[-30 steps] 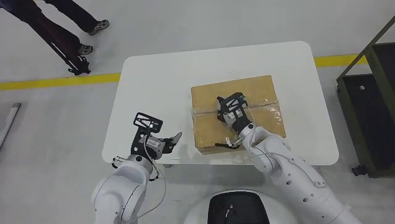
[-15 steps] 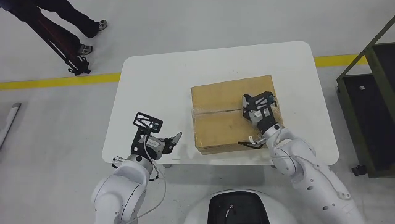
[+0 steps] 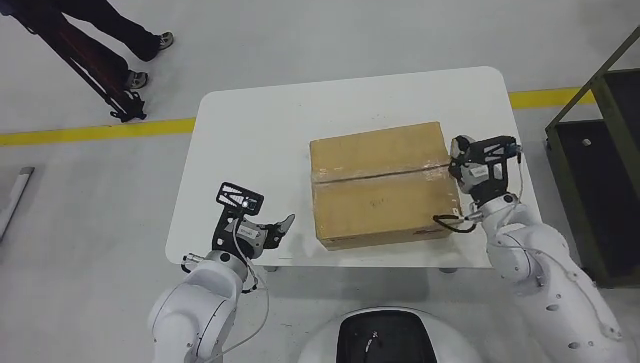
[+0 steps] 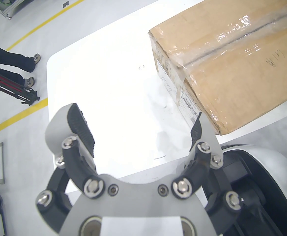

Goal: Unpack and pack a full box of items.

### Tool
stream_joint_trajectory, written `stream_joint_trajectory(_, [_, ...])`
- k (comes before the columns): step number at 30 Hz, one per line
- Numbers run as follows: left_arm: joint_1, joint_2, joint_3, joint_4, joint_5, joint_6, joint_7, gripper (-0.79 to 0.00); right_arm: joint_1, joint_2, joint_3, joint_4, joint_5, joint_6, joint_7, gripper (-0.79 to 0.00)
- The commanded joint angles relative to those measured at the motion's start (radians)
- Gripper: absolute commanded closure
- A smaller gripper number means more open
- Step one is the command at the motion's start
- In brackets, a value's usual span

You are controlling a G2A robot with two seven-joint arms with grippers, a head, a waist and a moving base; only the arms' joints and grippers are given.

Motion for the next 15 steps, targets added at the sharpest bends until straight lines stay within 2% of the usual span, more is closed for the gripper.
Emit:
stream_joint_trajectory(1, [0.0, 0.0, 0.0, 0.0, 0.0, 0.0, 0.0, -0.785, -0.008, -0.001, 0.002, -0.049, 0.022, -0.008, -0.011, 0.0])
stream_joint_trajectory(3, [0.0, 0.0, 0.0, 0.0, 0.0, 0.0, 0.0, -0.785, -0.015, -0.002, -0.018, -0.097, 0.03, -0.023, -0.008, 0.0])
stream_joint_trajectory(7, [0.0, 0.0, 0.0, 0.0, 0.0, 0.0, 0.0, -0.785, 0.014, -0.012, -0.13, -0.14, 0.018, -0.061, 0.01, 0.0])
stream_joint_trajectory(15, [0.0, 0.0, 0.0, 0.0, 0.0, 0.0, 0.0, -0.785, 0.175, -0.064, -0.449, 0.009, -0.058, -0.04, -0.011, 0.0])
